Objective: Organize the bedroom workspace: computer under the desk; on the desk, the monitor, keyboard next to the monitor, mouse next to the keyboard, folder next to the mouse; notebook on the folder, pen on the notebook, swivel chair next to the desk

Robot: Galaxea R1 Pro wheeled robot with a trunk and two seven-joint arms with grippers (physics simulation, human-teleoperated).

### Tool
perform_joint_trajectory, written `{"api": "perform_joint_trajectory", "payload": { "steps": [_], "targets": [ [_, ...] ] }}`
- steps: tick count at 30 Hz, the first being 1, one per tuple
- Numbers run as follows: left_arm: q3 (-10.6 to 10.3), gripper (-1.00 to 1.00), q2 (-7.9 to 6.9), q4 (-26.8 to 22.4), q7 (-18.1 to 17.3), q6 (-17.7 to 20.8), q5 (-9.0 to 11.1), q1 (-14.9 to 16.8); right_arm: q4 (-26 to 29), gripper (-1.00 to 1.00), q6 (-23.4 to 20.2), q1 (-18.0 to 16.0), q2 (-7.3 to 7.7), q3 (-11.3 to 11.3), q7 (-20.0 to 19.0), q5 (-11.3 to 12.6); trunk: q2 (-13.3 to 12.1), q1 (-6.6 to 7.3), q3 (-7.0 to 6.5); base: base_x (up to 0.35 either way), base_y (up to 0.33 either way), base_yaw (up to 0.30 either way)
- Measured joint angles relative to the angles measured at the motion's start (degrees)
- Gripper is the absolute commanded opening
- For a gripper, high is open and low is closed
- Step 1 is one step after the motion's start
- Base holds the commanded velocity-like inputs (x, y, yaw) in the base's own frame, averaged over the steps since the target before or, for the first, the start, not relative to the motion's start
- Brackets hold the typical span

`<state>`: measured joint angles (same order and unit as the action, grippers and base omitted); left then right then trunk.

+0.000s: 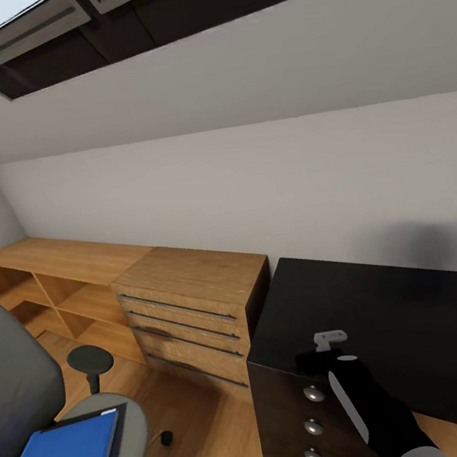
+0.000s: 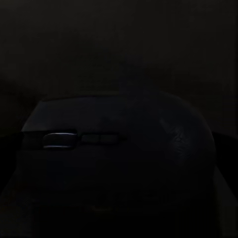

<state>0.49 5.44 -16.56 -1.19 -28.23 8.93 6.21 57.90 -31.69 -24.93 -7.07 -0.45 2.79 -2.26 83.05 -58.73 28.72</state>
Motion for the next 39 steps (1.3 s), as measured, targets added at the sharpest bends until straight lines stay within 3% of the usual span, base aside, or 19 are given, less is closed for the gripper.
{"api": "perform_joint_trajectory", "payload": {
  "steps": [32,33,39],
  "targets": [
    [0.0,1.00,0.00,0.0,0.0,-0.1,0.0,0.0,-0.2,-1.00,0.3,0.0,0.25,0.0,0.1,0.0,0.0,0.00,0.00,0.000,0.000,0.000],
    [0.0,1.00,0.00,0.0,0.0,-0.1,0.0,0.0,-0.2,1.00,0.3,0.0,0.25,0.0,0.1,0.0,0.0,0.00,0.00,0.000,0.000,0.000],
    [0.0,1.00,0.00,0.0,0.0,-0.1,0.0,0.0,-0.2,1.00,0.3,0.0,0.25,0.0,0.1,0.0,0.0,0.00,0.00,0.000,0.000,0.000]
  ]
}}
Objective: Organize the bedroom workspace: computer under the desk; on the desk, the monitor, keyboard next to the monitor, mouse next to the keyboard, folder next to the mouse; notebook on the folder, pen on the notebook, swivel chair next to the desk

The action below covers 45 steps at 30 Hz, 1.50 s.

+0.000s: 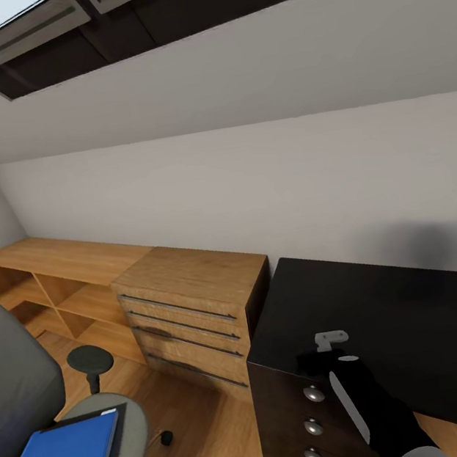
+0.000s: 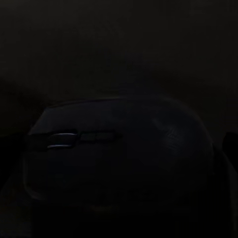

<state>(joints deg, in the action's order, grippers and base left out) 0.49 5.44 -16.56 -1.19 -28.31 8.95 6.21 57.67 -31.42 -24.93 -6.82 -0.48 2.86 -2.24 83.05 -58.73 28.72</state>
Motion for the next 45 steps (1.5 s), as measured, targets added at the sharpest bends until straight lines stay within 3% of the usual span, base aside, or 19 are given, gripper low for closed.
{"api": "perform_joint_trajectory", "payload": {
  "steps": [19,45],
  "targets": [
    [0.0,1.00,0.00,0.0,0.0,0.0,0.0,0.0,0.3,1.00,0.0,0.0,0.02,0.0,-0.1,0.0,0.0,0.00,0.00,0.000,0.000,0.000],
    [0.0,1.00,0.00,0.0,0.0,0.0,0.0,0.0,0.6,1.00,0.0,0.0,0.29,0.0,-0.1,0.1,-10.4,5.71,-4.66,0.000,0.000,0.000]
  ]
}}
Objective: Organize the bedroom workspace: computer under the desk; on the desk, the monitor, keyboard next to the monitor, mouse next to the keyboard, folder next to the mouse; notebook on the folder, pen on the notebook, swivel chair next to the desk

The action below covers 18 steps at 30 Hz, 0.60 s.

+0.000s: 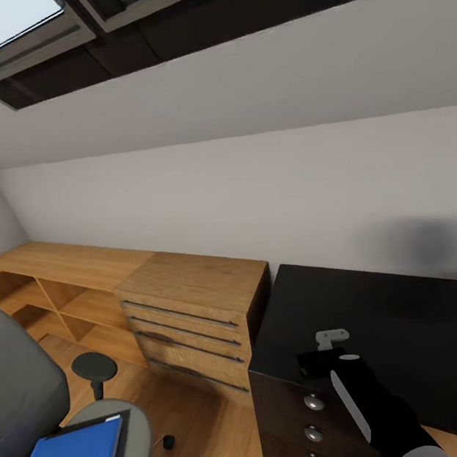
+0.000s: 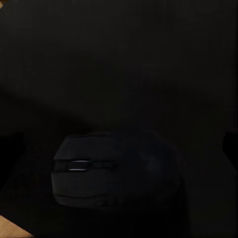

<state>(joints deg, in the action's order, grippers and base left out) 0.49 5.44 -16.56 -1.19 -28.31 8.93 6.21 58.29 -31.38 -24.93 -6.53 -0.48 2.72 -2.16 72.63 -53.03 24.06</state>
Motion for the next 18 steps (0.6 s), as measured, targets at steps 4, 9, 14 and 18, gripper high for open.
{"api": "perform_joint_trajectory", "payload": {
  "steps": [4,9,14,18],
  "targets": [
    [0.0,1.00,0.00,0.0,0.0,0.0,0.0,0.0,0.0,1.00,0.1,0.0,-0.01,0.0,-0.1,0.0,-1.6,0.88,-0.72,0.000,0.000,0.000],
    [0.0,1.00,0.00,0.0,0.0,0.0,0.0,0.0,0.0,1.00,0.8,0.0,-0.02,0.0,-0.2,0.0,-3.6,1.98,-1.62,0.000,0.000,0.000],
    [0.0,1.00,0.02,0.0,0.0,0.0,0.0,0.0,-0.1,1.00,1.2,0.0,-0.02,0.0,-0.3,0.0,-5.6,3.08,-2.52,0.000,0.000,0.000],
    [0.0,1.00,0.01,0.0,0.0,0.0,0.0,0.0,-0.1,1.00,1.4,0.0,-0.03,0.0,-0.3,0.0,-7.2,3.96,-3.23,0.000,0.000,0.000]
  ]
}}
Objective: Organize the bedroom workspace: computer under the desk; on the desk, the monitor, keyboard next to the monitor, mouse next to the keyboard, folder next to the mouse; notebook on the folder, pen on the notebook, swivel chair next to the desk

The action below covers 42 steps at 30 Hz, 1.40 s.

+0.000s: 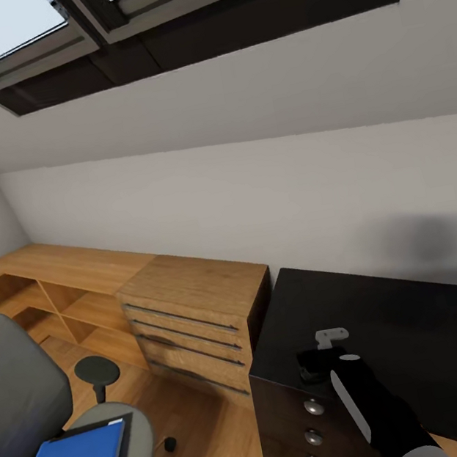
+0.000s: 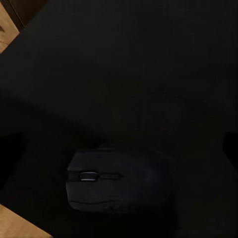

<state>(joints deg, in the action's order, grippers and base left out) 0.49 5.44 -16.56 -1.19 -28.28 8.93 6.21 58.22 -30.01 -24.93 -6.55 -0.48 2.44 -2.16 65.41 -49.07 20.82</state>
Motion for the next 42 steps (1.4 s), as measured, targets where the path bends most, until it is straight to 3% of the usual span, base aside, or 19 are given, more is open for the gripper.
{"api": "perform_joint_trajectory", "payload": {
  "steps": [22,42],
  "targets": [
    [0.0,1.00,-0.05,0.0,0.0,0.0,0.0,0.0,0.1,1.00,1.6,0.0,-0.24,0.3,0.3,0.2,0.0,0.01,-0.01,0.000,0.000,-0.005],
    [0.1,1.00,-0.18,0.1,0.0,0.1,0.1,0.0,1.5,1.00,1.7,0.0,-0.58,0.5,0.2,0.5,0.0,0.01,-0.42,0.000,0.000,-0.192]
  ]
}}
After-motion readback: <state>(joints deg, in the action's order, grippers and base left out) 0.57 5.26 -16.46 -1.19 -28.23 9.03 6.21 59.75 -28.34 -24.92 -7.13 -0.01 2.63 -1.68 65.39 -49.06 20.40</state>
